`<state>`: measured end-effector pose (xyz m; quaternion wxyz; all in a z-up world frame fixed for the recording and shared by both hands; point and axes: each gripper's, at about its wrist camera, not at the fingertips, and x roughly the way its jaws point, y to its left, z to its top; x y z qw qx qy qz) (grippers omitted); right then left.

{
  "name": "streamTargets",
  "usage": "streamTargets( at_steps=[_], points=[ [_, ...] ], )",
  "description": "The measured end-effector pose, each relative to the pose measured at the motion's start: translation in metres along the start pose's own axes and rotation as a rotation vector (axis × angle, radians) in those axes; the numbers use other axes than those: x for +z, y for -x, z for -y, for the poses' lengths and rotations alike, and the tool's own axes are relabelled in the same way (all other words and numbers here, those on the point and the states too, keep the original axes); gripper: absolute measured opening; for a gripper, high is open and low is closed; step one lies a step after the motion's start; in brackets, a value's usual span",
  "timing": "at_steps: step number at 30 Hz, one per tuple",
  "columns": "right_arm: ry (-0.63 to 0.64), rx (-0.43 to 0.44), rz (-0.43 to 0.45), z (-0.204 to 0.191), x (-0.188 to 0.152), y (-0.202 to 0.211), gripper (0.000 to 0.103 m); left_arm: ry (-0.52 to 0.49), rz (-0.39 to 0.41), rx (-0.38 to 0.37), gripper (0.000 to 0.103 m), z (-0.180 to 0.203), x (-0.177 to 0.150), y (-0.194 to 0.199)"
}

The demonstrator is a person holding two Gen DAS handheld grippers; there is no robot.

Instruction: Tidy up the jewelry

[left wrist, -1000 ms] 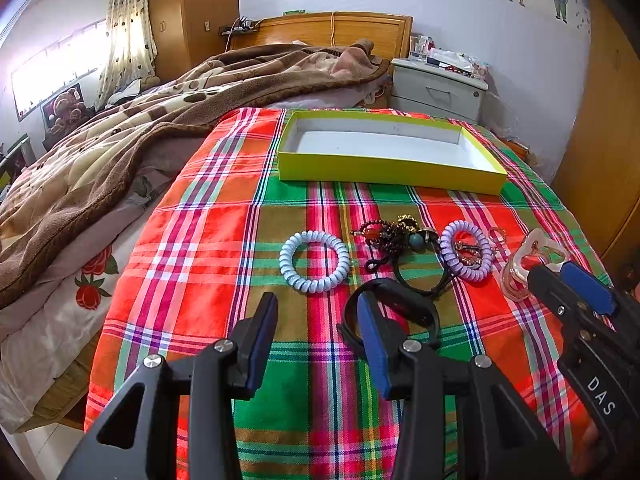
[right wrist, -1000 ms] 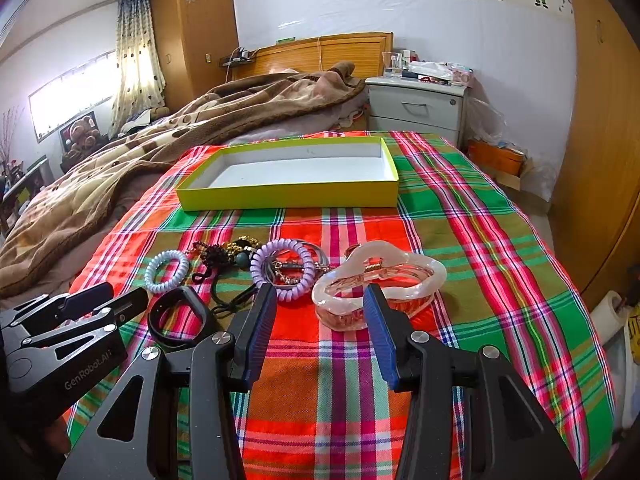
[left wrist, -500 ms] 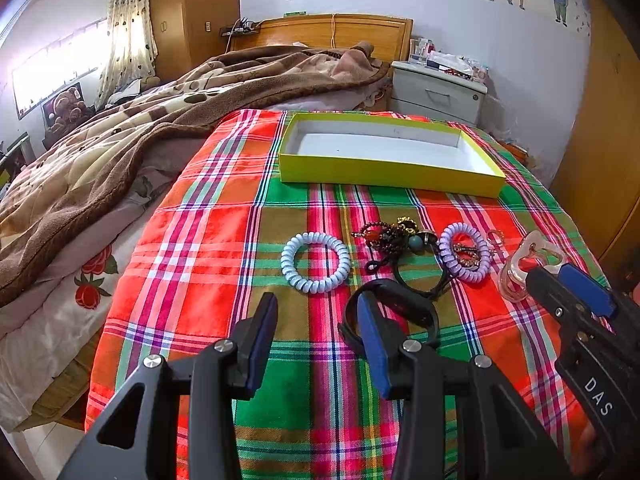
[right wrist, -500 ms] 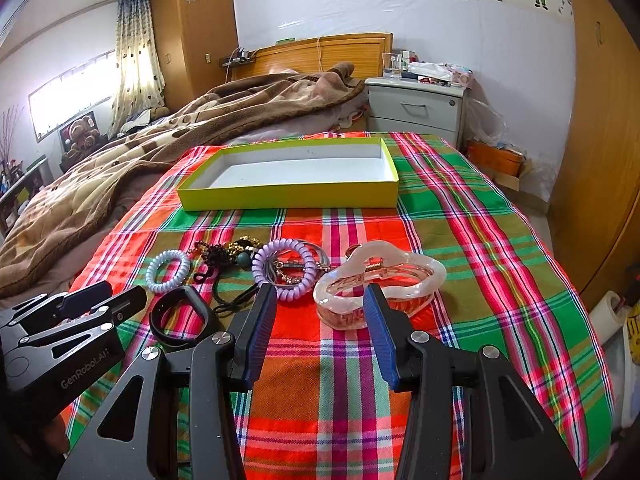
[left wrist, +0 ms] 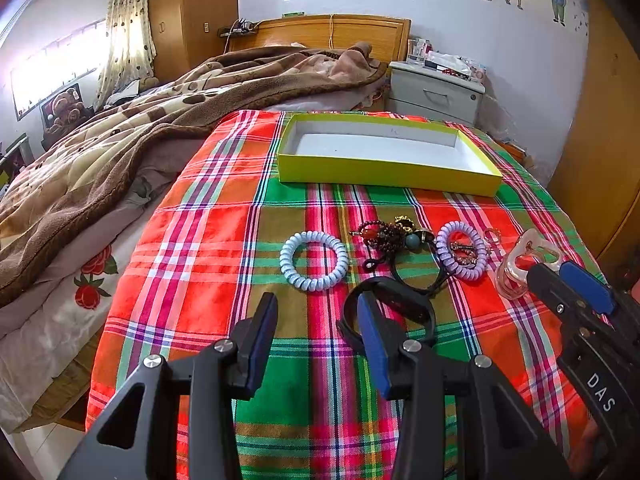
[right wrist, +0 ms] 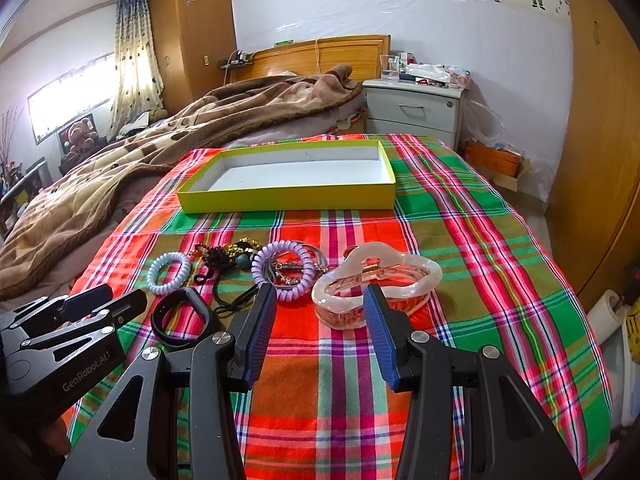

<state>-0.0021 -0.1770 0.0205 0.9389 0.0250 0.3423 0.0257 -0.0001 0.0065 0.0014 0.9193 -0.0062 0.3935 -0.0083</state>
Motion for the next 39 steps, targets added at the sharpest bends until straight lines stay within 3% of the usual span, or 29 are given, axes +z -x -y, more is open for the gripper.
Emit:
streamTargets(
  at_steps=[29, 39],
  points=[
    [-0.006, 0.001, -0.005, 0.0, 0.002, -0.002, 0.046, -0.001, -0.01, 0.002, 0.043, -0.002, 0.001, 0.0],
    [-0.058, -0.023, -0.004, 0.026, 0.007, -0.006, 0.046, -0.005, -0.03, -0.029, 0.043, -0.006, 0.008, -0.006]
  ],
)
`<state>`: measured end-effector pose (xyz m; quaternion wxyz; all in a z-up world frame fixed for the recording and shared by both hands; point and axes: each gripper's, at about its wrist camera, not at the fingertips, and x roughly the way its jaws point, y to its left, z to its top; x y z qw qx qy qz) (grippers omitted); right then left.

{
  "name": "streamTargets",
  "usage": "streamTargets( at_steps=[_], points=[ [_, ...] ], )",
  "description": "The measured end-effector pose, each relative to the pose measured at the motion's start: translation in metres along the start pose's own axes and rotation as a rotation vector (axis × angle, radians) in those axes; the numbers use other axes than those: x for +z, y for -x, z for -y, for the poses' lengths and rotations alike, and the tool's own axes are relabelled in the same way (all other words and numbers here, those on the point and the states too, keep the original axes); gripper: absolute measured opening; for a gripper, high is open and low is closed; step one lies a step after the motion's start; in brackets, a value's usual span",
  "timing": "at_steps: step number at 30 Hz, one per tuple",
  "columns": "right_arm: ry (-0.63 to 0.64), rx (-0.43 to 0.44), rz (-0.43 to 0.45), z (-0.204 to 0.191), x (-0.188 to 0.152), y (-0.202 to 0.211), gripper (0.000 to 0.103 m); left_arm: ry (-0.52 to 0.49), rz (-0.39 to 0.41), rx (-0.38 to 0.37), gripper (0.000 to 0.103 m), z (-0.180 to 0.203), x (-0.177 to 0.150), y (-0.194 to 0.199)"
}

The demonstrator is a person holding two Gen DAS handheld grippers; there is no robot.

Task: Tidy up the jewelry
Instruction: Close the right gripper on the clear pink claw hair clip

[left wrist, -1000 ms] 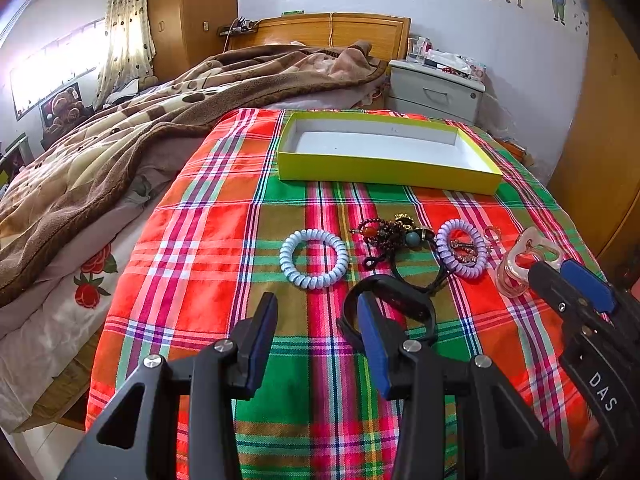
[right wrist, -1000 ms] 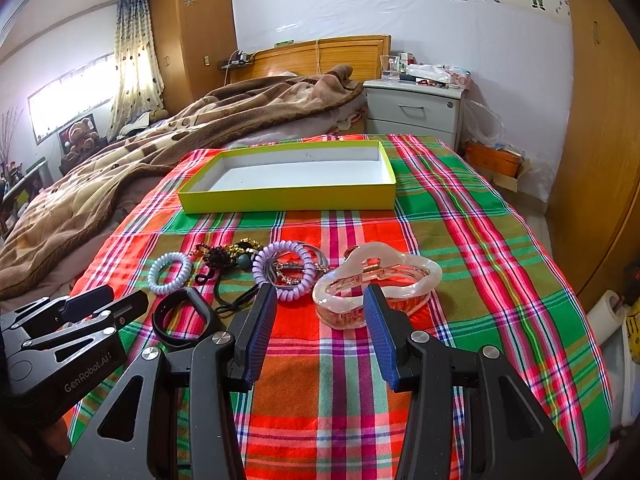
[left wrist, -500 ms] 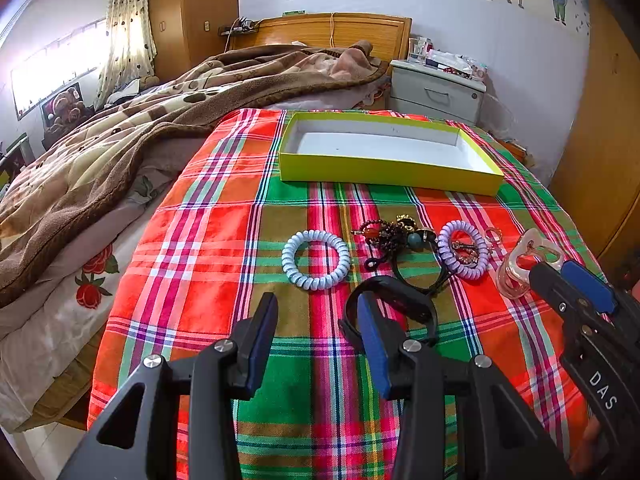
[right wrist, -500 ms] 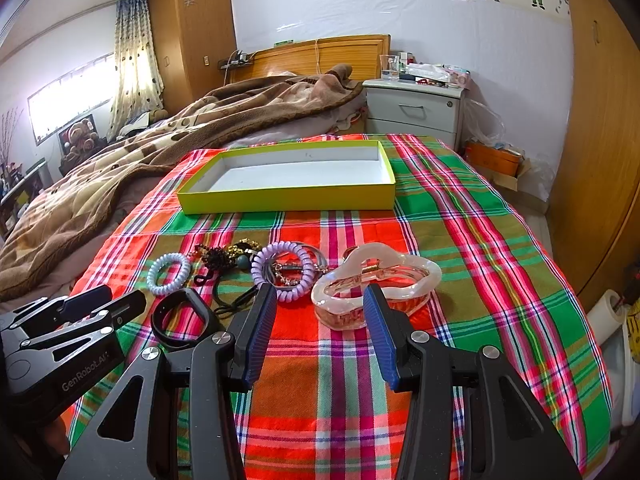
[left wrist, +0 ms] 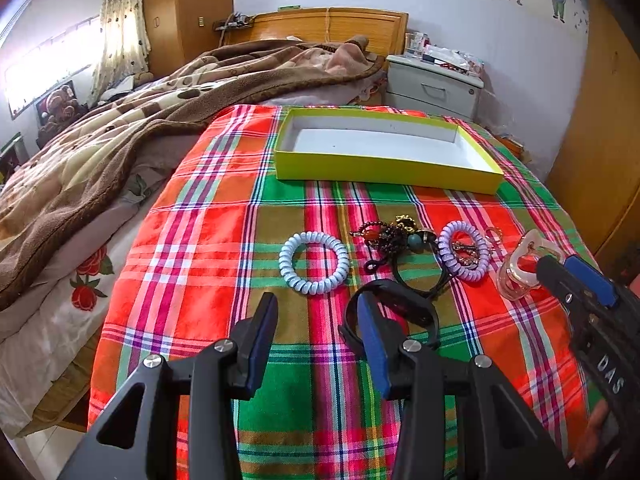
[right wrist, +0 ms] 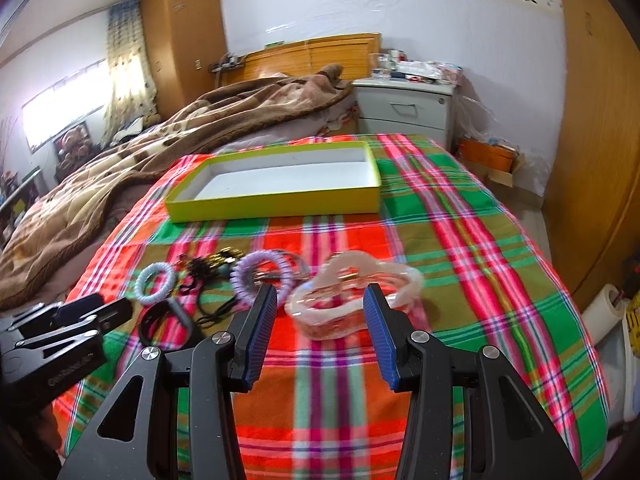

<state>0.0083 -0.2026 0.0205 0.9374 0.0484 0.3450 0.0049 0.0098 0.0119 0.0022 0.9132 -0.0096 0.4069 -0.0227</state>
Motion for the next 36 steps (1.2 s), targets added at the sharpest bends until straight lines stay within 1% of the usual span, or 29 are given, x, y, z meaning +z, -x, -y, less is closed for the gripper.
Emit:
streamTargets(
  at_steps=[3, 5, 9, 12, 14, 15, 17, 18, 21, 23, 28, 30, 31, 32, 36],
  points=[
    [-0.035, -0.018, -0.014, 0.016, 0.001, -0.003, 0.046, 0.013, -0.022, -0.073, 0.043, -0.008, 0.001, -0.004],
    [-0.059, -0.024, -0.025, 0.025, 0.0, -0.004, 0.046, 0.005, -0.04, -0.108, 0.043, -0.012, 0.0, -0.007],
    [-0.094, -0.029, -0.05, 0.041, 0.0, -0.01, 0.046, -0.011, -0.045, -0.137, 0.043, -0.016, -0.005, -0.008],
    [-0.108, -0.021, -0.069, 0.051, 0.004, -0.015, 0.046, 0.015, -0.074, -0.181, 0.043, -0.023, -0.007, -0.012],
    [-0.126, 0.0, -0.078, 0.056, 0.006, -0.019, 0.046, 0.024, -0.082, -0.174, 0.043, -0.027, -0.007, -0.014],
    [-0.149, 0.024, -0.099, 0.06, 0.008, -0.023, 0.046, 0.028, -0.085, -0.176, 0.043, -0.027, -0.007, -0.014],
    [-0.168, 0.052, -0.11, 0.063, 0.01, -0.026, 0.046, 0.047, -0.107, -0.199, 0.043, -0.029, -0.007, -0.017],
    [-0.176, 0.06, -0.12, 0.063, 0.011, -0.029, 0.046, 0.052, -0.113, -0.196, 0.043, -0.029, -0.006, -0.018],
    [-0.179, 0.079, -0.139, 0.059, 0.014, -0.034, 0.046, 0.039, -0.12, -0.193, 0.043, -0.026, -0.005, -0.02],
    [-0.197, 0.081, -0.161, 0.058, 0.013, -0.038, 0.046, 0.039, -0.13, -0.214, 0.043, -0.024, -0.005, -0.02],
    [-0.186, 0.056, -0.171, 0.055, 0.014, -0.041, 0.046, 0.03, -0.141, -0.211, 0.043, -0.022, -0.003, -0.023],
    [-0.171, 0.055, -0.166, 0.053, 0.015, -0.04, 0.038, 0.032, -0.147, -0.21, 0.043, -0.021, -0.003, -0.023],
    [-0.168, 0.046, -0.163, 0.054, 0.015, -0.041, 0.031, 0.025, -0.148, -0.21, 0.043, -0.02, -0.003, -0.023],
    [-0.166, 0.038, -0.16, 0.055, 0.016, -0.04, 0.026, 0.019, -0.151, -0.211, 0.043, -0.019, -0.003, -0.023],
    [-0.142, 0.026, -0.151, 0.059, 0.015, -0.037, 0.022, -0.015, -0.17, -0.215, 0.044, -0.013, -0.002, -0.026]
  ],
)
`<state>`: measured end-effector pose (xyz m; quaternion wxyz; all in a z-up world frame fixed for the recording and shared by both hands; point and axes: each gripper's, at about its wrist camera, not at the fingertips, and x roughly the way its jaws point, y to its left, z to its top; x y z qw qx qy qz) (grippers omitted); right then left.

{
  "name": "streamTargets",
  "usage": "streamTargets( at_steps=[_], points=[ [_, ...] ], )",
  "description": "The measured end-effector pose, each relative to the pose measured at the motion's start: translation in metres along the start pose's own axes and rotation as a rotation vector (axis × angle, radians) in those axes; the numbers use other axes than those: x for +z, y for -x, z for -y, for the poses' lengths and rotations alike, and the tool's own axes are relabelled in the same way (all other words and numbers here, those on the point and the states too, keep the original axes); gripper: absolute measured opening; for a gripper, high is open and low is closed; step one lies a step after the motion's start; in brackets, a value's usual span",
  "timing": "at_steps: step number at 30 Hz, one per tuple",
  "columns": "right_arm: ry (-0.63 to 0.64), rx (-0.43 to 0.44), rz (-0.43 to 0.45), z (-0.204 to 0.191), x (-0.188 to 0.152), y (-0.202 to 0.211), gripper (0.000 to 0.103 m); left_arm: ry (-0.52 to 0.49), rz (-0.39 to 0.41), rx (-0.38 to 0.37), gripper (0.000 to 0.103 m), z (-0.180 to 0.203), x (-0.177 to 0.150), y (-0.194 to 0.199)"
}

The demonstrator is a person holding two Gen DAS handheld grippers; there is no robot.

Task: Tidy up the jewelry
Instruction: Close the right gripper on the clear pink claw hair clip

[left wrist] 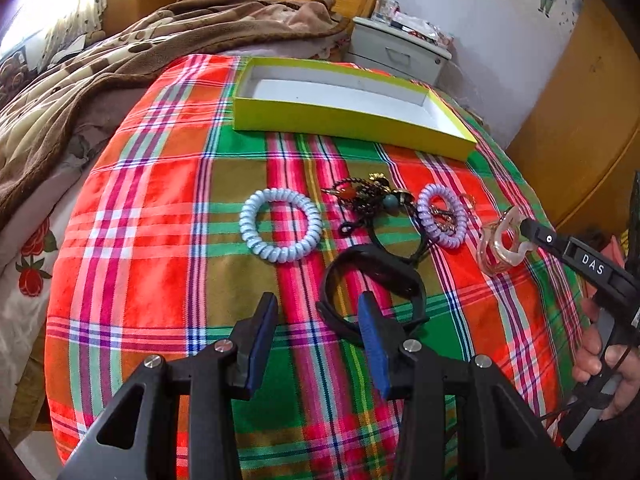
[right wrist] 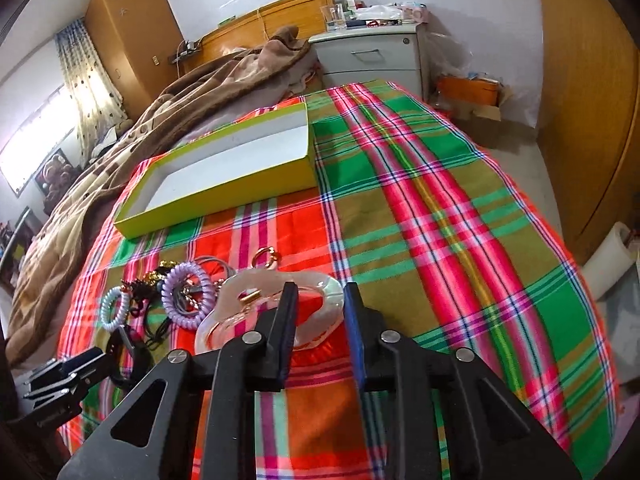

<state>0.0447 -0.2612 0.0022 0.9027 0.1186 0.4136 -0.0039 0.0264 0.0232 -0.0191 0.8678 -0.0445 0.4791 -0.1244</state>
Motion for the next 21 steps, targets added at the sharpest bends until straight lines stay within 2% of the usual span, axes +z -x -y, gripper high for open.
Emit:
streamTargets(
  at_steps=[5, 8, 12, 14, 16, 21],
  points=[
    [0.033, 0.014, 0.005, 0.003, 0.001, 0.002, 0.016, -0.03, -0.017, 0.013, 0.043, 0.003, 0.003, -0.004],
    [0.037, 0.024, -0.001, 0.005, 0.003, 0.001, 0.015, -0.08, -0.009, 0.069, 0.043, 0.008, 0.007, -0.01],
    [0.032, 0.059, -0.016, 0.007, 0.005, 0.0, 0.015, -0.115, -0.023, 0.102, 0.043, 0.012, 0.014, -0.015],
    [0.013, 0.085, -0.048, 0.009, 0.005, -0.002, 0.017, -0.148, -0.025, 0.123, 0.043, 0.015, 0.015, -0.017],
    [0.001, 0.067, -0.058, 0.009, 0.004, 0.0, 0.021, -0.168, -0.022, 0.13, 0.044, 0.017, 0.015, -0.017],
    [-0.021, 0.057, -0.095, 0.002, -0.001, 0.003, 0.029, -0.149, -0.015, 0.121, 0.044, 0.013, 0.016, -0.017]
  ],
)
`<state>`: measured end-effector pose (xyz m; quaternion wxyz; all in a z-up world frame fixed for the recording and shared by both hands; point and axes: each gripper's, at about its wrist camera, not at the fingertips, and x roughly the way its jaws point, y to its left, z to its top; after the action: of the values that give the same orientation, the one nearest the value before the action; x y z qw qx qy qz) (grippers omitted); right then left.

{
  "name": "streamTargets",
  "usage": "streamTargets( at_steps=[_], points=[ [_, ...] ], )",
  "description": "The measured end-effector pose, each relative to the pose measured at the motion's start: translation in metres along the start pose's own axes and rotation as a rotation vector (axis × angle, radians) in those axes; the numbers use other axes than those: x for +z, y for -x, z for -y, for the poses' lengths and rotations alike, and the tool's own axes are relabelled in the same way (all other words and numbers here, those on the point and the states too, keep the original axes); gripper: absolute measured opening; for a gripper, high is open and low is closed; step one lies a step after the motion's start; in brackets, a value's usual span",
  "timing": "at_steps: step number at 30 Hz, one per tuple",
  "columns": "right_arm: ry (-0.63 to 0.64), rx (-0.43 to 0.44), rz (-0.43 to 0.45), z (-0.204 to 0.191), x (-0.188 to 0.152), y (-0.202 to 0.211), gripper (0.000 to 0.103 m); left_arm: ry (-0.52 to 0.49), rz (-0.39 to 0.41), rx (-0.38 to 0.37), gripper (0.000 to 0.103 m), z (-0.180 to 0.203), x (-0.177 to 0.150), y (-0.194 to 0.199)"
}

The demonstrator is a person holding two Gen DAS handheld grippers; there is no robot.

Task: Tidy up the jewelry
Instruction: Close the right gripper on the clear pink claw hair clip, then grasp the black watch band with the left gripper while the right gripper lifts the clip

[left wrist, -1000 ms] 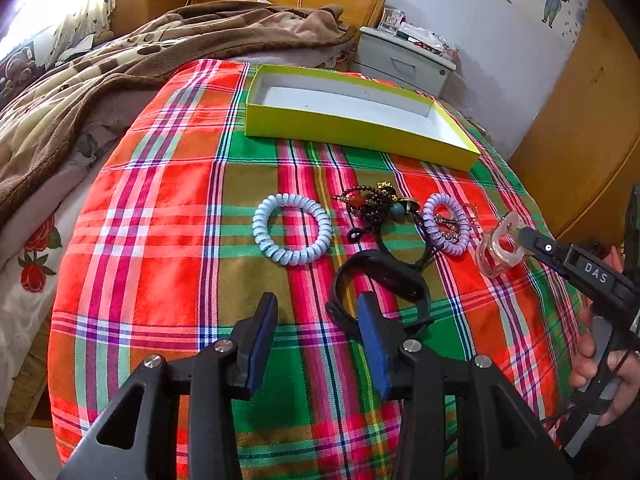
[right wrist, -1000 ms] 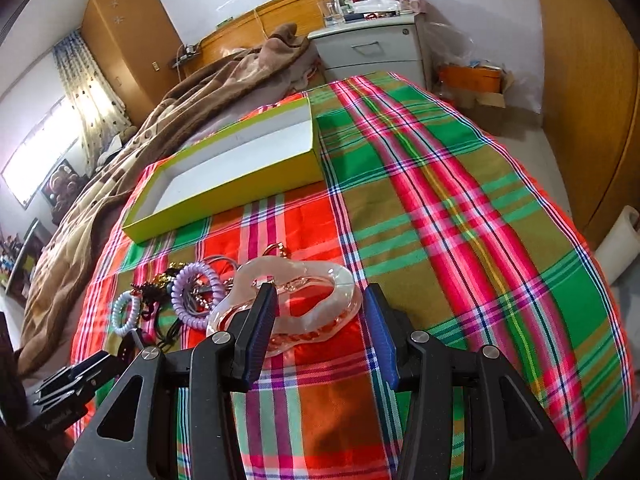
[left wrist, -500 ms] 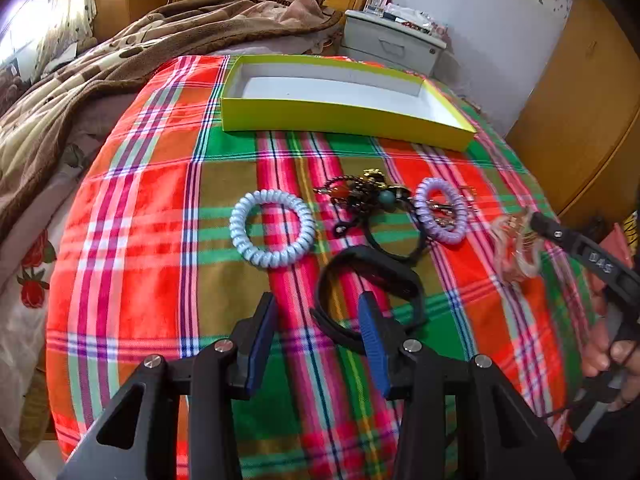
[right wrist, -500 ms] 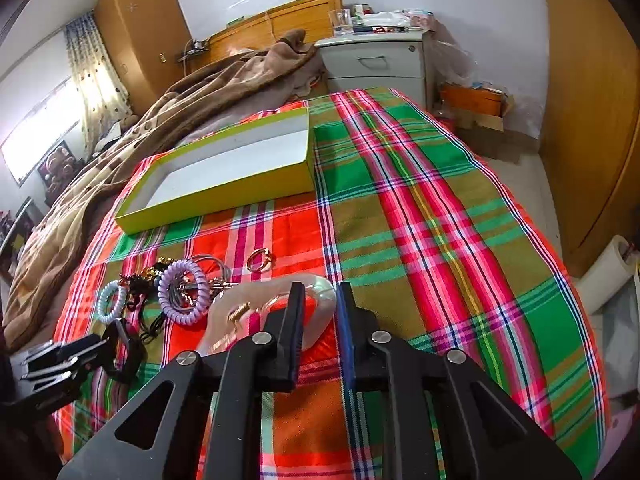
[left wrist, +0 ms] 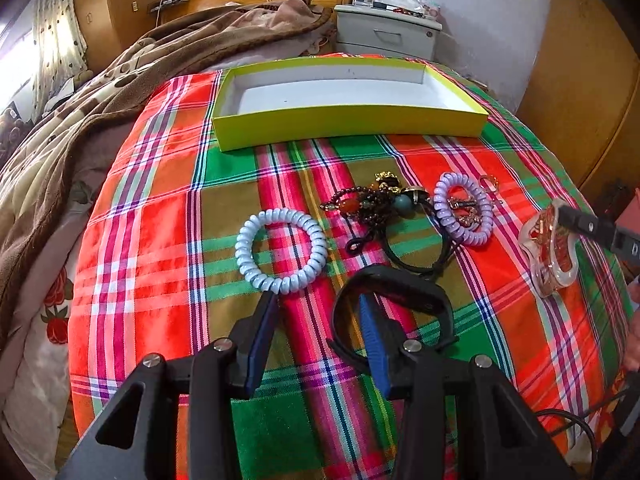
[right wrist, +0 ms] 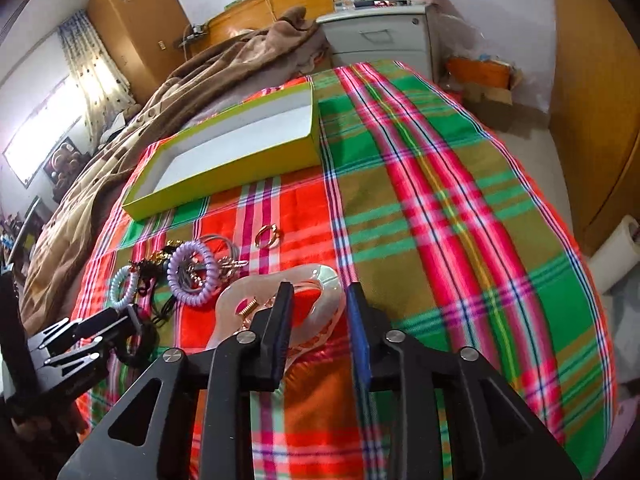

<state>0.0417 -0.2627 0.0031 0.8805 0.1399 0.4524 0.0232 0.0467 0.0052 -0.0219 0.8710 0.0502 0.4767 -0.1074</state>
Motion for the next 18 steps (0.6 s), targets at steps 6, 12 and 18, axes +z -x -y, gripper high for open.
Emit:
streamTargets(
  at_steps=[6, 12, 18],
  points=[
    [-0.016, -0.029, -0.067, -0.013, -0.012, -0.005, 0.052, -0.004, -0.006, 0.004, 0.046, 0.002, 0.003, -0.002],
    [-0.004, -0.125, -0.047, -0.01, -0.013, -0.005, 0.052, -0.01, -0.007, -0.009, 0.046, 0.002, 0.003, -0.002],
    [0.097, -0.203, -0.02, -0.014, -0.017, -0.004, 0.018, -0.008, 0.008, -0.017, 0.046, -0.001, 0.001, -0.001]
  ],
)
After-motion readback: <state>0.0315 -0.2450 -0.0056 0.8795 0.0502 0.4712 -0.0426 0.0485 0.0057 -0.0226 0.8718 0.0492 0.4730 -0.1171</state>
